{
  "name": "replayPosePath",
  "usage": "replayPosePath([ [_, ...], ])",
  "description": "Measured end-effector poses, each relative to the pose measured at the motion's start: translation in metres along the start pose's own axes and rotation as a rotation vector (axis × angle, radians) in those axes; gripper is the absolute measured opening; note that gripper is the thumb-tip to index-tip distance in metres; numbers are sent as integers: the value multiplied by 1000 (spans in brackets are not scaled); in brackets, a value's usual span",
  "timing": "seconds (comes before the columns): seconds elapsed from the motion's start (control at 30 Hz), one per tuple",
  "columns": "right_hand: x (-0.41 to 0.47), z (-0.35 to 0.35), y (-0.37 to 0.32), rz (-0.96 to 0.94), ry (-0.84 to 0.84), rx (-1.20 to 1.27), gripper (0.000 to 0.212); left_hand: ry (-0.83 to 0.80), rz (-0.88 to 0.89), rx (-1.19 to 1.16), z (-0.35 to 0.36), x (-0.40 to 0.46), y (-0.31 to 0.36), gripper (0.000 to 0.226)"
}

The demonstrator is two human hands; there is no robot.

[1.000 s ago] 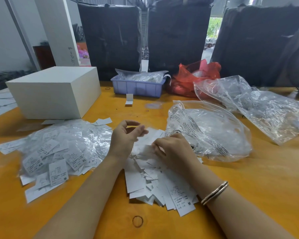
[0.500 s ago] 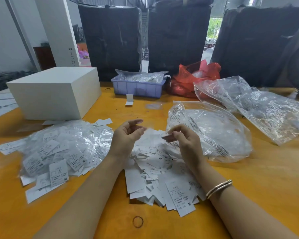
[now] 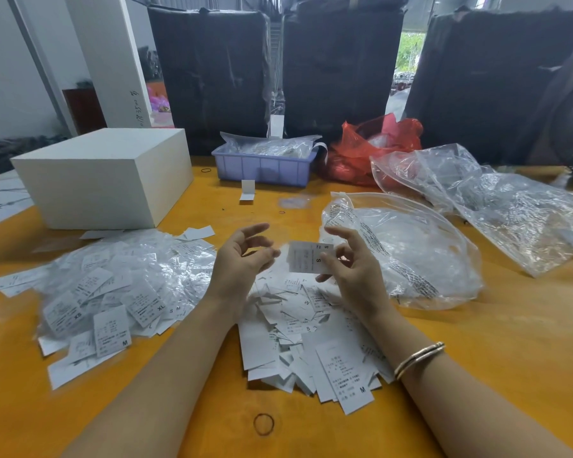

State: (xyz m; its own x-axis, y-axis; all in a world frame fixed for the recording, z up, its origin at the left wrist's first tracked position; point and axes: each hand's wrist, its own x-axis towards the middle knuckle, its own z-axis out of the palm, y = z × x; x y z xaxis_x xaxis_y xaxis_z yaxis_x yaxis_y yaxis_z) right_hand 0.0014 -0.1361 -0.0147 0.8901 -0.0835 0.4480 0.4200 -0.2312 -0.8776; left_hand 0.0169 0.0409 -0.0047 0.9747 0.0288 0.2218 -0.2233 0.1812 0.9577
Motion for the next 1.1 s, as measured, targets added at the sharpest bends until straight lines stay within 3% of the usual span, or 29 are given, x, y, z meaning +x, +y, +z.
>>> replayPosePath([
  [0.17,2,1,2,83,43,74,19,-74,-128,-97,1,1,0,38],
  [0.23,2,0,3,76,30,-2,7,-80,-157,-85,1,0,0,26],
  [0.37,1,2,5,25,-27,-175,8,1,-218,-125,0,1,1,8],
  [0.5,2,3,4,-126,90,-331,3,28,-237,-88,-2,1,0,6],
  [0.63,0,2,2,-112,146,-159,13,6,-231,-20,-2,2,-1,16],
  [0.8,-2,4,1,-76,58,-86,30,-2,-262,-266,-4,2,3,36],
  [0.97,-1,6,-2,-60,16,-87,25,-28,-220,-280,-2,1,2,44],
  [1.1,-3,9,-6,-76,-92,-237,26,-75,-173,-191,2,0,1,54],
])
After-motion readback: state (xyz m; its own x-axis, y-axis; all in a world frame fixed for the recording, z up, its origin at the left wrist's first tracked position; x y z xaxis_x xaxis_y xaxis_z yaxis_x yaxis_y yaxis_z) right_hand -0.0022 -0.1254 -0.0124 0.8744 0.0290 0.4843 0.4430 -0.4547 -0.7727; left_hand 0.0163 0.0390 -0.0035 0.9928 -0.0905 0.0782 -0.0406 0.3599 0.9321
